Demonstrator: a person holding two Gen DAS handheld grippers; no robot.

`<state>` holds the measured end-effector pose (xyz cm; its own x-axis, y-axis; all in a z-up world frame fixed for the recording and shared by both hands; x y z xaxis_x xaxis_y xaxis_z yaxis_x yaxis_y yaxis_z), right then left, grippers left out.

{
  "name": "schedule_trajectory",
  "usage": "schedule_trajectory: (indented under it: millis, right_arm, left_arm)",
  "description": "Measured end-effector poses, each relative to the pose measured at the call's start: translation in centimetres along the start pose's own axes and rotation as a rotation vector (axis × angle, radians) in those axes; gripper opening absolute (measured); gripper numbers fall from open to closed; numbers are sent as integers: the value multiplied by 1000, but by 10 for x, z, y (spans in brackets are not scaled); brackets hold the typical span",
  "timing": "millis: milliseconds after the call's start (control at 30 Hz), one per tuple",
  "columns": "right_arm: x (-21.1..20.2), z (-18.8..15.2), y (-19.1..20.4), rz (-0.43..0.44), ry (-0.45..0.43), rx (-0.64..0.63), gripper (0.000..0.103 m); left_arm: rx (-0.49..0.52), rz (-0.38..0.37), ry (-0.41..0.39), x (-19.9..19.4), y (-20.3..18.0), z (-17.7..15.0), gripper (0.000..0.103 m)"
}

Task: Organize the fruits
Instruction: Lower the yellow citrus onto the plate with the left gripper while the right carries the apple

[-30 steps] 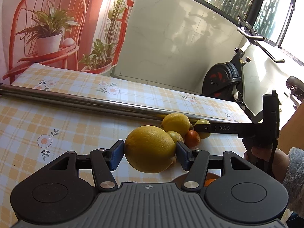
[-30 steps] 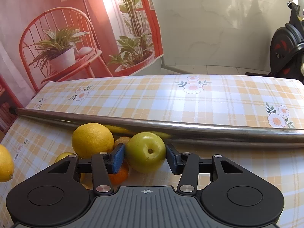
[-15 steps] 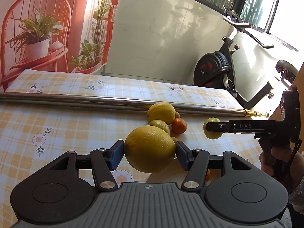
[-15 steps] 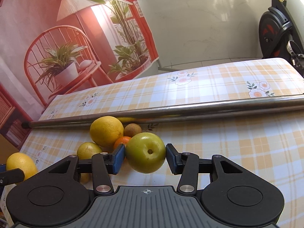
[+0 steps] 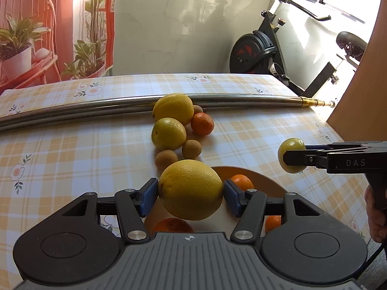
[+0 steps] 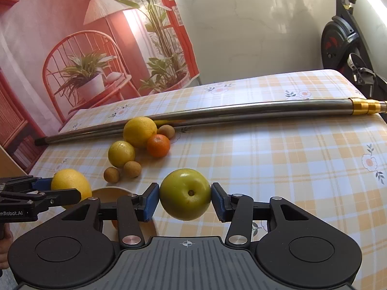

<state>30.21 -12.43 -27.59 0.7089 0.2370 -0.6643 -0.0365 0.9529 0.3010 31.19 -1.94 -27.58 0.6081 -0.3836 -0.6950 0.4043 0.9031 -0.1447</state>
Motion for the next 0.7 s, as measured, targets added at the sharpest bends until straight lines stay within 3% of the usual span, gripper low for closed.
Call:
schedule_trajectory:
  millis: [400, 500, 700]
  right_arm:
    - [-7, -10, 16, 27, 9, -11, 43]
    - [-8, -11, 20, 32, 14, -29, 43]
    - [-8, -15, 31, 40, 28, -64, 43]
  left_arm:
    - [75, 16, 22, 14, -14, -2, 62]
    - [61, 4, 44, 16, -15, -4, 62]
    - [39, -5, 7, 6, -13, 0, 62]
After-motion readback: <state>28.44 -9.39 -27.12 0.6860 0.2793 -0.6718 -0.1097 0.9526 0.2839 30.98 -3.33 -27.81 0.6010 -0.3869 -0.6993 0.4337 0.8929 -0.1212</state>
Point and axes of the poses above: each gripper's, at about its wrist camera, not at the fingertips, and x roughly the way its jaws point, y to its left, z to its top, the point moved 7 cm from there along x, roughly the way its jaws point, and after that the axes turned 1 degree about -y, right-handed, at the moved point
